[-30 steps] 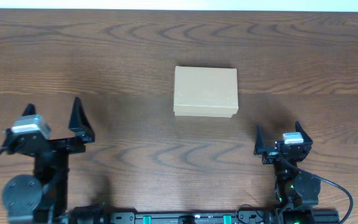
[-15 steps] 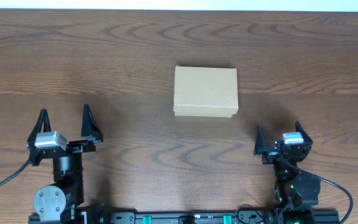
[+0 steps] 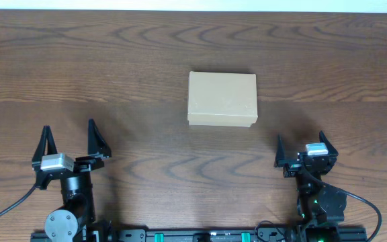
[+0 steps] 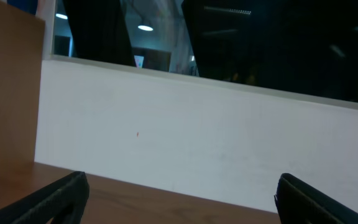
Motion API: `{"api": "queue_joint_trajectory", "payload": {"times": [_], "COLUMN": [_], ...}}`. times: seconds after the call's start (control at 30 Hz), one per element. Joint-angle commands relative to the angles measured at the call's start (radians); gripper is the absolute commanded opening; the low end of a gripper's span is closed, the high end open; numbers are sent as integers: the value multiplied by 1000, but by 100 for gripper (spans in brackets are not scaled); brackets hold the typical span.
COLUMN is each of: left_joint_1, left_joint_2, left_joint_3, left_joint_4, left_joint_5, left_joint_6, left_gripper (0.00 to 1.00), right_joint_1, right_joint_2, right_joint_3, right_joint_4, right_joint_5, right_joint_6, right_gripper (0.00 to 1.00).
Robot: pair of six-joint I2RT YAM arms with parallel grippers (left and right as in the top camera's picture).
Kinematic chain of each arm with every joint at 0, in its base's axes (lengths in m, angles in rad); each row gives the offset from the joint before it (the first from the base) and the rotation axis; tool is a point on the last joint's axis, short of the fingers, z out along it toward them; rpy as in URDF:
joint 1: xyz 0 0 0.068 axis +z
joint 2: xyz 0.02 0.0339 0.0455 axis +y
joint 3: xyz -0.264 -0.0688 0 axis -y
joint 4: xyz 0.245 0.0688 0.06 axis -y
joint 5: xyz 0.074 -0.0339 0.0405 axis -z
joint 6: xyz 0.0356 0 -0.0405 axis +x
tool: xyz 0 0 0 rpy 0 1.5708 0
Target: Pack container
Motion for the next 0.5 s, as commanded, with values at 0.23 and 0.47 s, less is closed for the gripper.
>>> {"api": "queue_joint_trajectory", "payload": {"times": [0.23, 0.47], "left_joint_1": [8, 9], "left_joint_2": [-44, -71], "left_joint_3": [-61, -110], "left_joint_4": [7, 6], "left_joint_5": [-18, -18], "left_joint_6": [-27, -38], "left_gripper": [95, 95], "right_joint_1": [-3, -3], "right_joint_2": [-10, -10], "right_joint_3": [-2, -2], "right_joint_4": [-5, -5], "right_joint_5": [3, 3], "right_joint_6": [-14, -14], "right_gripper": [99, 99]}}
